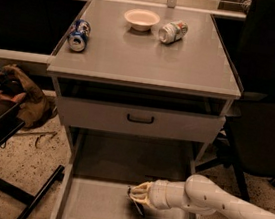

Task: Place rxbar blueberry into middle drawer

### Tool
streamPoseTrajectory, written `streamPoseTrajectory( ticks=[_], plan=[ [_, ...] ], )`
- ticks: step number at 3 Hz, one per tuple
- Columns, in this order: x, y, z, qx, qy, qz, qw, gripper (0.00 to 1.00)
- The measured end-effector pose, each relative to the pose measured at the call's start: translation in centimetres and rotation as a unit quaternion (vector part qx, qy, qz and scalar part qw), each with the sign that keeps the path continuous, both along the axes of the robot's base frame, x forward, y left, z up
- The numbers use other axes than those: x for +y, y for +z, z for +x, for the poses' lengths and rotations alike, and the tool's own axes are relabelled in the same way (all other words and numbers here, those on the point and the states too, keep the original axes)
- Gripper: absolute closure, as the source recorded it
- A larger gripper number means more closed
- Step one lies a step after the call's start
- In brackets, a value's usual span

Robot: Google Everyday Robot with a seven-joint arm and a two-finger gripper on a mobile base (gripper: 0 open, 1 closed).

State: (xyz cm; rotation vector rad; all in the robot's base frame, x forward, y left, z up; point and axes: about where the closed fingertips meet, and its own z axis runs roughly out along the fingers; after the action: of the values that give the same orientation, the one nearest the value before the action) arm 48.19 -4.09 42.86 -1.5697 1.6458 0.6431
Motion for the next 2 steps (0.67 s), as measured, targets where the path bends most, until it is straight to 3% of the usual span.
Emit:
streamPoseTrajectory(
  ticks=[2],
  plan=[
    [0.01,0.0,0.0,0.0,0.0,0.0,1.0,0.12]
  ],
)
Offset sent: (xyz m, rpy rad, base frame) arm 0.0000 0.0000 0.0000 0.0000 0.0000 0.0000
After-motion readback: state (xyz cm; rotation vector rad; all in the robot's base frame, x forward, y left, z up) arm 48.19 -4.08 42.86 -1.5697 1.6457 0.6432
